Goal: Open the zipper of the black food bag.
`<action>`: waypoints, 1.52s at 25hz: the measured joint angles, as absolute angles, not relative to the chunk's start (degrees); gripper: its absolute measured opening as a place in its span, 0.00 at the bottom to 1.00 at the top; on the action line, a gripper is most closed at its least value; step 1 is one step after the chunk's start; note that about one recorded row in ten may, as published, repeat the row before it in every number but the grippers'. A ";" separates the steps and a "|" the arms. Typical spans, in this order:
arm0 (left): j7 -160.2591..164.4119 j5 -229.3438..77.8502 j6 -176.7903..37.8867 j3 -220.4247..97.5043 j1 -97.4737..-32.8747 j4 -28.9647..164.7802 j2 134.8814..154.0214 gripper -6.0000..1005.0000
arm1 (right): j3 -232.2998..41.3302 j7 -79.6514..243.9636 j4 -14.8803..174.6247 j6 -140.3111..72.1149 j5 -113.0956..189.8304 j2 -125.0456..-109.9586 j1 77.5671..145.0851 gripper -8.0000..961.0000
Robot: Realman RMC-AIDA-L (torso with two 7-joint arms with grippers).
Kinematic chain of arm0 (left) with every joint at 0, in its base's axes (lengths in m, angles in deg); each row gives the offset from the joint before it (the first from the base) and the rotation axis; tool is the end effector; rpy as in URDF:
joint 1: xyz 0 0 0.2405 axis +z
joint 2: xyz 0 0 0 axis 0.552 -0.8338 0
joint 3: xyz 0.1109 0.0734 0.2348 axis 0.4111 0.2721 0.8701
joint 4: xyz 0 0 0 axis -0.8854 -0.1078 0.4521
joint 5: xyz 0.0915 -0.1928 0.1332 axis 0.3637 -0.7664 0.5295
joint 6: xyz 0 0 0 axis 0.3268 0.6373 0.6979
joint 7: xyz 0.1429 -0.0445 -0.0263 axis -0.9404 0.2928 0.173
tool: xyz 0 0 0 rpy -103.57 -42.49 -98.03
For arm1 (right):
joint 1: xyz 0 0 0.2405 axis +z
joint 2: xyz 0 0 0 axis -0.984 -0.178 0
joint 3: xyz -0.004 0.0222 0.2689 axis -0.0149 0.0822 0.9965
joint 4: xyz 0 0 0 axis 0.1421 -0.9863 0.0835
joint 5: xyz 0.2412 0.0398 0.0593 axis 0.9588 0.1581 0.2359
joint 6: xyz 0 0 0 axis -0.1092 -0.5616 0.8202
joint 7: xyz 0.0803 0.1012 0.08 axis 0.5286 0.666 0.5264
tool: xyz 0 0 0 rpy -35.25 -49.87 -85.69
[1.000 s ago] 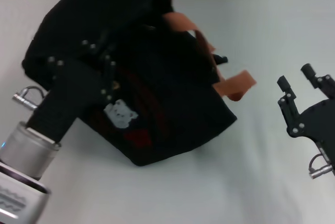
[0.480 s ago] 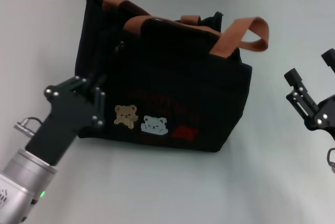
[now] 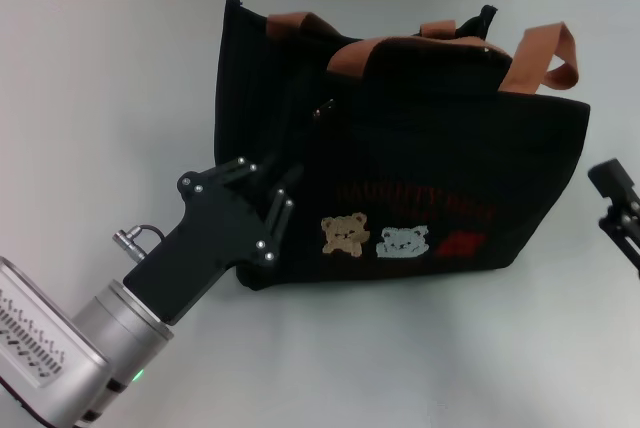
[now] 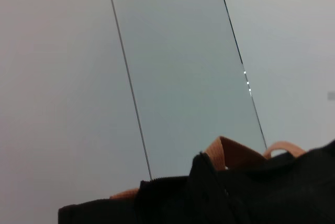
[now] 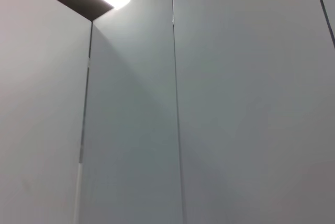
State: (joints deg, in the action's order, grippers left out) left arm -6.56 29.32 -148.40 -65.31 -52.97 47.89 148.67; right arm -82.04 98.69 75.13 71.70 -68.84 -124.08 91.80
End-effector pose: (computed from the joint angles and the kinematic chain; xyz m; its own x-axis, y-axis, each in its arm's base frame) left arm -0.2947 0.2444 -0.1317 0.7309 -0.2692 0.6272 0.3600 -0.6287 -0.6893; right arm 0.3330 0.1994 -0.0391 0.4472 0.3094 -0.8392 -0.5370 -0.6575 -0.5285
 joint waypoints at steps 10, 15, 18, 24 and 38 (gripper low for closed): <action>15.08 39.79 -160.65 -64.82 -54.12 62.38 147.98 0.31 | -82.77 112.43 87.78 74.50 -79.21 -123.97 95.85 0.79; 26.32 44.12 -167.45 -64.74 -54.48 73.34 147.94 0.50 | -84.95 116.40 91.69 73.05 -85.72 -123.97 99.55 0.79; 29.39 44.48 -171.35 -64.10 -53.82 77.67 147.80 0.60 | -87.00 116.92 91.89 71.21 -86.52 -124.00 100.70 0.79; 32.45 44.80 -174.18 -61.64 -52.87 81.69 147.60 0.83 | -88.40 116.98 91.67 69.15 -86.61 -124.15 101.66 0.79; 32.77 44.86 -174.15 -56.03 -53.55 81.92 147.89 0.83 | -89.34 117.17 91.53 68.93 -86.67 -124.15 102.42 0.79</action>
State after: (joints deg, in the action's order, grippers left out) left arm 32.77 44.86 -174.15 -56.03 -53.55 81.92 147.89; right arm -89.34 117.17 91.53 68.93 -86.67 -124.15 102.42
